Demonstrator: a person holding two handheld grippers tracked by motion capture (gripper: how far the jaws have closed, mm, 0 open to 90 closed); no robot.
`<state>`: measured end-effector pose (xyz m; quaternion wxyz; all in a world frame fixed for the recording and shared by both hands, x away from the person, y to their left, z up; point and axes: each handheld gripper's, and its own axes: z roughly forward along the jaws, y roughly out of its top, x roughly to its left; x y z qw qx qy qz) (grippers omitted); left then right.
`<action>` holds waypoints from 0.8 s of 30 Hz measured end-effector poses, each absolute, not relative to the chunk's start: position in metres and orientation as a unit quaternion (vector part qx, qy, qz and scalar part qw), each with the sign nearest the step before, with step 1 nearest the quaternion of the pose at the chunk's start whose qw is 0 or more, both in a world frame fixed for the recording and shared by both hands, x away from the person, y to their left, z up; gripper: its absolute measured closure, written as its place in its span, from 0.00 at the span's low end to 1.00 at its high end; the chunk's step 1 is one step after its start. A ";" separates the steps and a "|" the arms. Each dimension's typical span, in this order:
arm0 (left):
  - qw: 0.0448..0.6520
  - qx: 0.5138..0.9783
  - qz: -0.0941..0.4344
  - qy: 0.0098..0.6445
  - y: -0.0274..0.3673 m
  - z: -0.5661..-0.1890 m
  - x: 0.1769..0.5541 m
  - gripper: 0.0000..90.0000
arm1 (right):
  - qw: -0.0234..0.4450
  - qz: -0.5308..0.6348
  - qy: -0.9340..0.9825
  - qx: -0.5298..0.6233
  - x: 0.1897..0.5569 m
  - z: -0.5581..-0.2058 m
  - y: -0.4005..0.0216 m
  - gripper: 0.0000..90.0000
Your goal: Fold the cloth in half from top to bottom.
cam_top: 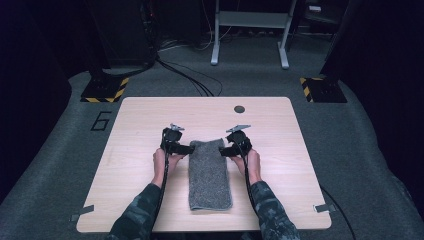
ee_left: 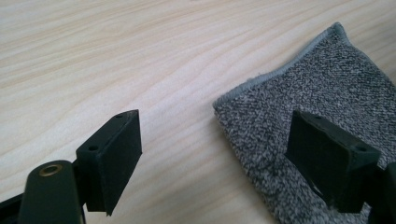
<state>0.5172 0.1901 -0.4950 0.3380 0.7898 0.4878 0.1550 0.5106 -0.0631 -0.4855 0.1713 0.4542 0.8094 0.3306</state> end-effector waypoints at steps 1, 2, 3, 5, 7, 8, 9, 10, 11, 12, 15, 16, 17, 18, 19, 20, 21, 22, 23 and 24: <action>0.337 0.789 0.159 0.488 0.189 -0.496 0.519 0.20 | 0.175 0.327 0.809 0.455 0.514 -0.486 -0.062 0.33; 0.336 0.789 0.158 0.490 0.188 -0.496 0.520 0.21 | 0.173 0.326 0.807 0.462 0.519 -0.487 -0.061 0.33; 0.337 0.787 0.161 0.491 0.187 -0.497 0.522 0.22 | 0.168 0.326 0.805 0.466 0.522 -0.488 -0.061 0.33; 0.334 0.789 0.162 0.490 0.186 -0.499 0.524 0.25 | 0.169 0.330 0.800 0.472 0.528 -0.491 -0.060 0.36; 0.331 0.789 0.165 0.491 0.185 -0.501 0.525 0.27 | 0.166 0.323 0.801 0.475 0.533 -0.494 -0.056 0.37; 0.328 0.790 0.162 0.492 0.185 -0.502 0.526 0.29 | 0.171 0.319 0.803 0.473 0.536 -0.496 -0.055 0.39; 0.329 0.788 0.163 0.494 0.184 -0.504 0.527 0.31 | 0.166 0.313 0.805 0.476 0.537 -0.498 -0.052 0.39; 0.326 0.790 0.160 0.493 0.183 -0.505 0.527 0.32 | 0.169 0.311 0.807 0.473 0.540 -0.500 -0.051 0.41; 0.325 0.792 0.159 0.492 0.182 -0.506 0.527 0.35 | 0.173 0.306 0.807 0.474 0.541 -0.502 -0.050 0.43; 0.321 0.795 0.158 0.490 0.180 -0.508 0.528 0.38 | 0.171 0.306 0.807 0.475 0.542 -0.504 -0.048 0.45; 0.315 0.801 0.160 0.484 0.177 -0.511 0.528 0.45 | 0.171 0.296 0.814 0.470 0.544 -0.509 -0.045 0.53; 0.318 0.799 0.161 0.484 0.176 -0.511 0.527 0.46 | 0.169 0.302 0.811 0.472 0.544 -0.510 -0.045 0.55; 0.316 0.801 0.165 0.481 0.175 -0.511 0.527 0.49 | 0.163 0.303 0.812 0.472 0.544 -0.510 -0.046 0.57; 0.314 0.803 0.166 0.478 0.173 -0.511 0.526 0.51 | 0.163 0.305 0.813 0.469 0.543 -0.510 -0.046 0.60; 0.315 0.803 0.172 0.475 0.171 -0.512 0.525 0.54 | 0.160 0.309 0.814 0.465 0.543 -0.510 -0.045 0.64; 0.316 0.805 0.173 0.472 0.170 -0.512 0.524 0.57 | 0.158 0.307 0.817 0.461 0.543 -0.509 -0.045 0.68; 0.317 0.805 0.175 0.470 0.169 -0.512 0.523 0.60 | 0.158 0.309 0.819 0.458 0.542 -0.509 -0.044 0.71; 0.318 0.807 0.176 0.465 0.168 -0.512 0.522 0.64 | 0.156 0.310 0.818 0.458 0.541 -0.509 -0.043 0.76; 0.319 0.806 0.174 0.466 0.168 -0.512 0.522 0.67 | 0.153 0.312 0.820 0.456 0.540 -0.509 -0.043 0.80; 0.320 0.808 0.175 0.462 0.167 -0.512 0.522 0.69 | 0.153 0.314 0.819 0.455 0.540 -0.509 -0.042 0.83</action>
